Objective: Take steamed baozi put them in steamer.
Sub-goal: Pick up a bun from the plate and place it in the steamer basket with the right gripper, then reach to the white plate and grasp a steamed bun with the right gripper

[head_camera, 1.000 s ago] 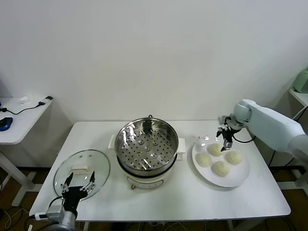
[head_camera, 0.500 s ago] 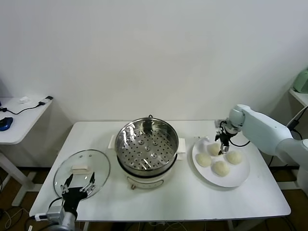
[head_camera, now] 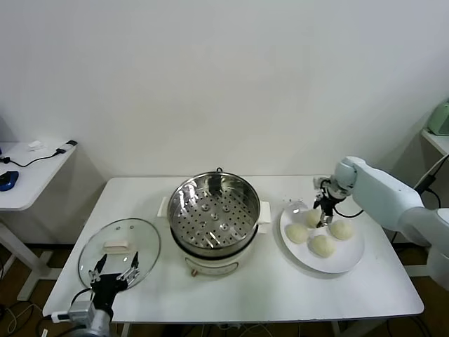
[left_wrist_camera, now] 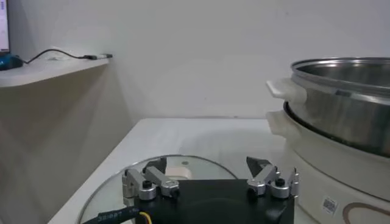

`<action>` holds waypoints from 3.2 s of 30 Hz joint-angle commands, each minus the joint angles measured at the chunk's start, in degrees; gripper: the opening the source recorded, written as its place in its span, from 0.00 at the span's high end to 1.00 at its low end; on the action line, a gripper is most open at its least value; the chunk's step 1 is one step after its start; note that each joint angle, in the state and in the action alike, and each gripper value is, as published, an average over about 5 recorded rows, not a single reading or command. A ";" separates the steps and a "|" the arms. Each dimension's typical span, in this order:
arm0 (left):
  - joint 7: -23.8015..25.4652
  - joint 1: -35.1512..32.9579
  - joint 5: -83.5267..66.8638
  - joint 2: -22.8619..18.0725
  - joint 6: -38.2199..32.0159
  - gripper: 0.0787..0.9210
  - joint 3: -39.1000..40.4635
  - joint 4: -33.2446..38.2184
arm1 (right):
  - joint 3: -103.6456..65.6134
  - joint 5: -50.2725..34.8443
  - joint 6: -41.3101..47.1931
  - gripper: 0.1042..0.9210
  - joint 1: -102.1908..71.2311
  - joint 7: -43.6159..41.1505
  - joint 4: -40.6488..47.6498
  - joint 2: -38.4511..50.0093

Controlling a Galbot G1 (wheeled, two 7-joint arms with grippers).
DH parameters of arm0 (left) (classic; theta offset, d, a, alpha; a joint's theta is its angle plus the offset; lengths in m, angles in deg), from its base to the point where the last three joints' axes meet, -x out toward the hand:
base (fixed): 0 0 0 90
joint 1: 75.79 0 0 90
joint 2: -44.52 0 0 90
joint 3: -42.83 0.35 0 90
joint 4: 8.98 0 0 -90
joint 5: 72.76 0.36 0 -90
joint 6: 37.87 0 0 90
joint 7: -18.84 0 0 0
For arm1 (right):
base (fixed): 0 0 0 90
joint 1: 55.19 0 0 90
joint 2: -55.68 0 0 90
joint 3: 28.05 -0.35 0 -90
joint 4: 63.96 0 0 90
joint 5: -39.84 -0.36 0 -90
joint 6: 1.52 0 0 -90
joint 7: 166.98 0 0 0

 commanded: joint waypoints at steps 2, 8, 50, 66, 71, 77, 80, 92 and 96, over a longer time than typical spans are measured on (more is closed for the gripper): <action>0.01 -0.27 0.29 -0.54 0.13 0.12 0.14 0.64 | 0.09 -0.75 0.08 0.34 2.35 -0.31 -3.60 1.60; -0.05 -0.56 0.54 -0.94 0.11 0.12 0.52 1.22 | 9.04 -7.46 -0.02 0.34 14.59 -0.99 -14.20 5.15; -0.89 -1.43 2.02 -3.03 -0.17 0.12 2.24 3.04 | 18.29 18.40 -44.72 0.33 17.76 5.49 -8.02 -28.86; -1.11 -1.04 1.72 -2.61 0.12 0.12 2.06 2.94 | 16.65 12.70 -47.46 0.12 17.39 4.81 -4.38 -30.30; -0.99 -1.02 1.89 -2.71 0.33 0.12 2.35 3.25 | 17.58 -0.02 -45.72 0.12 23.88 0.66 -11.20 -25.07; -0.76 -0.61 2.17 -2.72 0.63 0.12 2.88 3.08 | 30.32 -24.61 -33.16 0.12 39.69 -6.13 -23.46 -11.30; -0.73 -0.28 2.15 -2.69 0.74 0.12 2.92 2.89 | 39.40 -30.82 -22.63 0.12 45.97 -5.01 -30.81 -2.12; -0.82 0.44 1.89 -3.03 0.91 0.12 2.68 2.51 | 52.67 -32.67 9.58 0.12 43.45 11.84 -52.67 18.60; -0.92 0.15 1.93 -3.48 0.71 0.12 2.56 2.41 | 49.15 -31.45 15.28 0.12 36.97 16.17 -52.45 18.72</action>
